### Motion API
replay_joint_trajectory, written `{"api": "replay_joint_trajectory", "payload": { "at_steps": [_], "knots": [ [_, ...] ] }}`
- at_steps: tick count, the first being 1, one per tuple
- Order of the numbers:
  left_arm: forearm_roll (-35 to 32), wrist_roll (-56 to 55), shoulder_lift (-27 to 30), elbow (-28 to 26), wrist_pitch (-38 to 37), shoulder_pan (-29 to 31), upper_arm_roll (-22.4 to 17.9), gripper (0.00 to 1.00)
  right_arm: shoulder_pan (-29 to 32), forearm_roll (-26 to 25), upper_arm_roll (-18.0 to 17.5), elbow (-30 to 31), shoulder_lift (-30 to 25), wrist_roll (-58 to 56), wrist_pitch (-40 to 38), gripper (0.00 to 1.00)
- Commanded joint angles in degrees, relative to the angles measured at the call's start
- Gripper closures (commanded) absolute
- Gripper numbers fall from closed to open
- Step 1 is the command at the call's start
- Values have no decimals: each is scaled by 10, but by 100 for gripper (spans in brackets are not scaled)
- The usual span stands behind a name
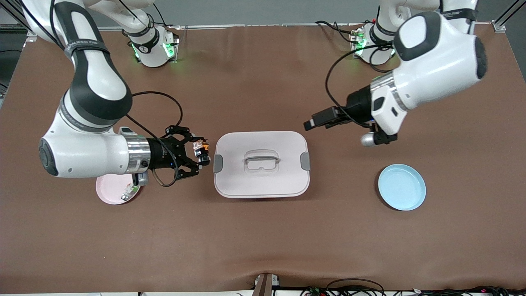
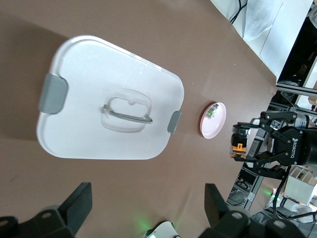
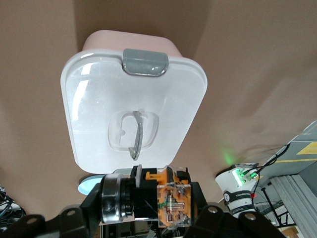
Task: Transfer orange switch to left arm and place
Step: 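Carry the switch over the box while the left gripper meets it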
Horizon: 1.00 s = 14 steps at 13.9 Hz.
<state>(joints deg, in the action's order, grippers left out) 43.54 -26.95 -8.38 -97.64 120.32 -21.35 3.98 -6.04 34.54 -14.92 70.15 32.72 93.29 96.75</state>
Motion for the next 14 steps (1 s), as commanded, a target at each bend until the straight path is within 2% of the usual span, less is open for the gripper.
{"api": "replay_joint_trajectory", "payload": {
  "at_steps": [1, 8, 14],
  "knots": [
    [-1, -7, -15, 1, 39, -39, -4, 0, -21, 6, 0, -15, 2, 42, 24, 100],
    [-7, -27, -58, 2, 138, -126, -4, 0, -86, -1, 2, -14, 1, 105, 76, 100],
    [-7, -33, -73, 3, 177, -146, -3, 0, -136, -10, 6, 55, -6, 107, 178, 100]
  ]
}}
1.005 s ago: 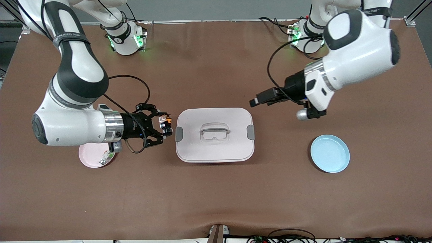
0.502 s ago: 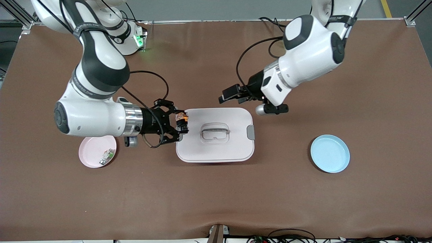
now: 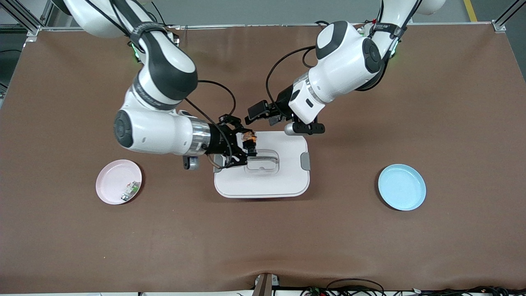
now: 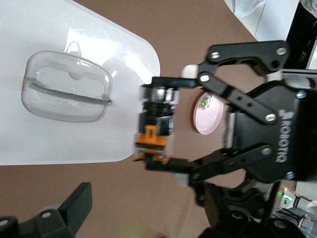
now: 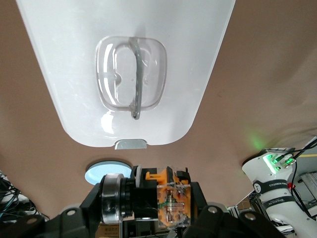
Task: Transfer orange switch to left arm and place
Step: 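Carry the switch over the box while the left gripper meets it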
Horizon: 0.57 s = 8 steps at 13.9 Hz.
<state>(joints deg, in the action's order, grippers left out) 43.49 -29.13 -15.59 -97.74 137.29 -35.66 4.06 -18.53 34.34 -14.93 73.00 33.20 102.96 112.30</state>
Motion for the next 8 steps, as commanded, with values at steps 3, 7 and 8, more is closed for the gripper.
{"api": "replay_joint_trajectory", "payload": {
  "at_steps": [3, 7, 8],
  "knots": [
    [-6, -8, -1, 2, 7, 6, -4, 0, -15, -18, 5, 47, -22, 10, 25, 100],
    [-8, 13, 6, -1, -30, 34, -5, 0, -14, -16, 3, 46, -38, 11, 12, 100],
    [-8, 24, 2, -4, -30, 36, -6, 0, -14, -14, 2, 46, -43, 12, 12, 100]
  ]
}}
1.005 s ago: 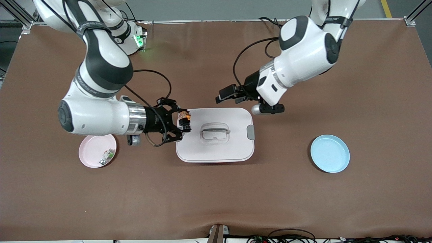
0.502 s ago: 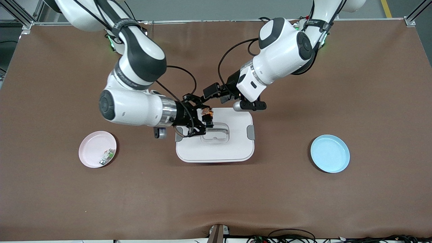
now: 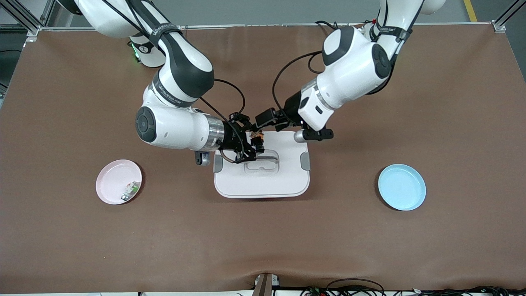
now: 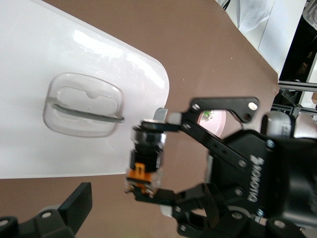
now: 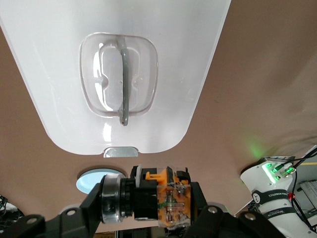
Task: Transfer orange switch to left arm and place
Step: 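Carry the switch over the box while the left gripper meets it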
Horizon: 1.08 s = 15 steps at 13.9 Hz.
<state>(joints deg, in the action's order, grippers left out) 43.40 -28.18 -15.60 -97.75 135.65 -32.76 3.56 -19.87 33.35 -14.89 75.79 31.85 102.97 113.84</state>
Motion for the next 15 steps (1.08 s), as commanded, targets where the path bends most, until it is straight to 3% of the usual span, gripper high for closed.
{"api": "replay_joint_trajectory", "payload": {
  "at_steps": [1, 15],
  "knots": [
    [-7, 20, 0, -8, -13, 12, -1, 0, -1, -1, 1, 17, -33, 13, -4, 100],
    [-6, -7, -5, -6, 8, -11, 0, 0, -25, 0, 1, 11, -29, 28, 24, 100]
  ]
}}
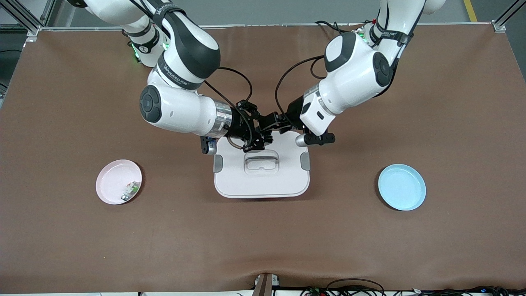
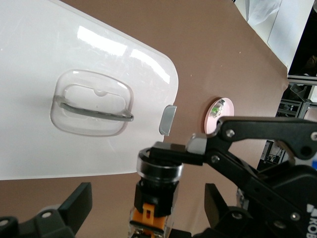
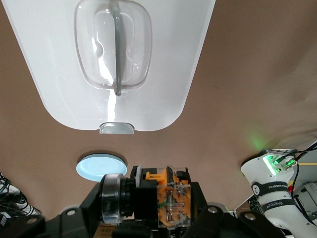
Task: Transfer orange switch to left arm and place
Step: 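Close the left gripper on the switch held by the right gripper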
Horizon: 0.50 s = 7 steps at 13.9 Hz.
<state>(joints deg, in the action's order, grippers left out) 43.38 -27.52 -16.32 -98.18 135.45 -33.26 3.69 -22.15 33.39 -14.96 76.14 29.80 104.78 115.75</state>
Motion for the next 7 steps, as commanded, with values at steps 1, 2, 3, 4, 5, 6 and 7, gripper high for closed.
{"api": "replay_joint_trajectory", "payload": {
  "at_steps": [1, 2, 3, 4, 5, 6, 7],
  "knots": [
    [-6, -15, 1, -2, 10, -7, -1, 0, -2, -1, 3, 8, -8, 10, 5, 100],
    [-6, -15, 1, -3, 14, -7, -1, 0, -2, -1, 2, 8, -9, 10, 5, 100],
    [-5, -16, 1, -3, 17, -7, -1, 6, -1, -1, 2, 8, -8, 10, 5, 100],
    [-6, -20, 1, -3, 17, -7, 0, 24, 0, 0, 2, 8, -8, 10, 5, 100],
    [-6, -25, 1, -3, 17, -7, -1, 40, 0, 0, 2, 7, -8, 10, 5, 100],
    [-6, -28, 1, -3, 17, -7, -1, 53, 2, 1, 2, 7, -8, 12, 5, 100],
    [-6, -28, 1, -3, 17, -7, -1, 64, 2, 1, 2, 7, -8, 16, 5, 100]
  ]
}}
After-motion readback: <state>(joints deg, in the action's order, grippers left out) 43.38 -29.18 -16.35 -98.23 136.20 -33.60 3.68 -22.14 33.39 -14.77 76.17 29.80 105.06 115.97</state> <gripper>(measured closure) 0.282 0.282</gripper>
